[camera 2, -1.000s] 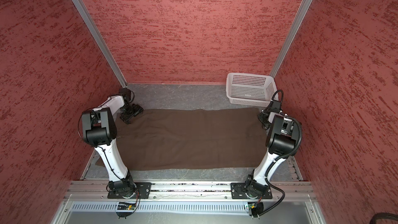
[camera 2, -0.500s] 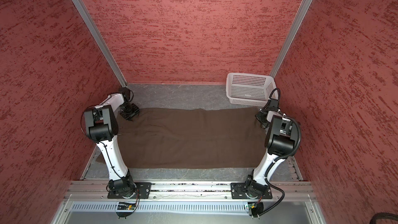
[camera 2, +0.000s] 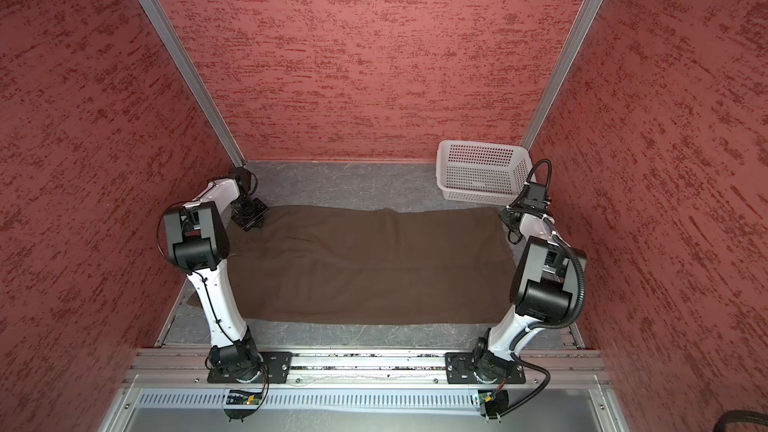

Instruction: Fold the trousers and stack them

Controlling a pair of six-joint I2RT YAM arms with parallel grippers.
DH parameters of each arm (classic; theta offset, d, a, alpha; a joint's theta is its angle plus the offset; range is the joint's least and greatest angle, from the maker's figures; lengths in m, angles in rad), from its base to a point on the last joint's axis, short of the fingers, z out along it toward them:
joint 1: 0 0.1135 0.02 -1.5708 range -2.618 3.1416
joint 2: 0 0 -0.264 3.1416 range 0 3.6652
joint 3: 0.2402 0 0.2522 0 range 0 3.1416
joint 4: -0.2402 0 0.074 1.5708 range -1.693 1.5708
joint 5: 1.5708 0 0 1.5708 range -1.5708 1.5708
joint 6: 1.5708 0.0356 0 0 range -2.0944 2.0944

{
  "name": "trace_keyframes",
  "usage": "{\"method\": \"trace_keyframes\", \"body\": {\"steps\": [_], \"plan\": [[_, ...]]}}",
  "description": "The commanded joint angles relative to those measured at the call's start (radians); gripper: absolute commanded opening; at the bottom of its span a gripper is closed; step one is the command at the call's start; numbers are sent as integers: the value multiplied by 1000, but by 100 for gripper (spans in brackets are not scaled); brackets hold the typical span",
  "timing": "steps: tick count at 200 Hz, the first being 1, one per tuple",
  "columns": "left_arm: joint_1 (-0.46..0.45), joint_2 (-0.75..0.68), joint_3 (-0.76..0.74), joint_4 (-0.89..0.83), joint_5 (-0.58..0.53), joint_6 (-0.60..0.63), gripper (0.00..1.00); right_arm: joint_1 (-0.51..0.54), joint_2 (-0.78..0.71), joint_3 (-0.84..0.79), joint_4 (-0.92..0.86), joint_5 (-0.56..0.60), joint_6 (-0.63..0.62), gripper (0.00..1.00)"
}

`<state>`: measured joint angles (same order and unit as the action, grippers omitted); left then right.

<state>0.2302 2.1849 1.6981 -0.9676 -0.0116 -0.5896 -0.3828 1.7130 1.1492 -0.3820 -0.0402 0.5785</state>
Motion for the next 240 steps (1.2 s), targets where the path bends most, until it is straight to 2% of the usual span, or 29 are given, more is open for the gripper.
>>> {"method": "trace_keyframes", "body": {"steps": [1, 9, 32, 51, 68, 90, 98, 114, 146, 181, 240], "plan": [[11, -26, 16, 21, -16, -2, 0, 2, -6, 10, -42, 13, -15, 0], [12, -29, 18, 21, -16, -2, 0, 2, 12, 13, -57, 7, -27, 4], [13, -42, -5, 42, 3, -11, 0, 3, 61, 21, -100, -10, -67, 30], [10, -42, -22, 53, 12, -16, 0, 7, 84, 19, -125, -32, -92, 45], [5, -41, -32, 53, 2, -18, 0, 13, 102, 1, -114, -30, -98, 52], [4, -64, -83, 80, 8, -29, 0, 20, 148, -4, -104, -52, -106, 54], [4, -72, -98, 90, 8, -32, 0, 27, 165, -1, -105, -52, -113, 53], [4, -72, -102, 84, -6, -32, 0, 46, 203, 16, -120, -41, -130, 43], [0, -58, -68, 58, -10, -33, 0, 66, 232, 34, -133, -20, -138, 0], [-11, -54, -62, 61, -7, -38, 0, 64, 177, 52, -131, -12, -133, 0], [-11, -42, -71, 66, 2, -33, 0, 39, 116, 224, -185, 19, -127, 0]]}}
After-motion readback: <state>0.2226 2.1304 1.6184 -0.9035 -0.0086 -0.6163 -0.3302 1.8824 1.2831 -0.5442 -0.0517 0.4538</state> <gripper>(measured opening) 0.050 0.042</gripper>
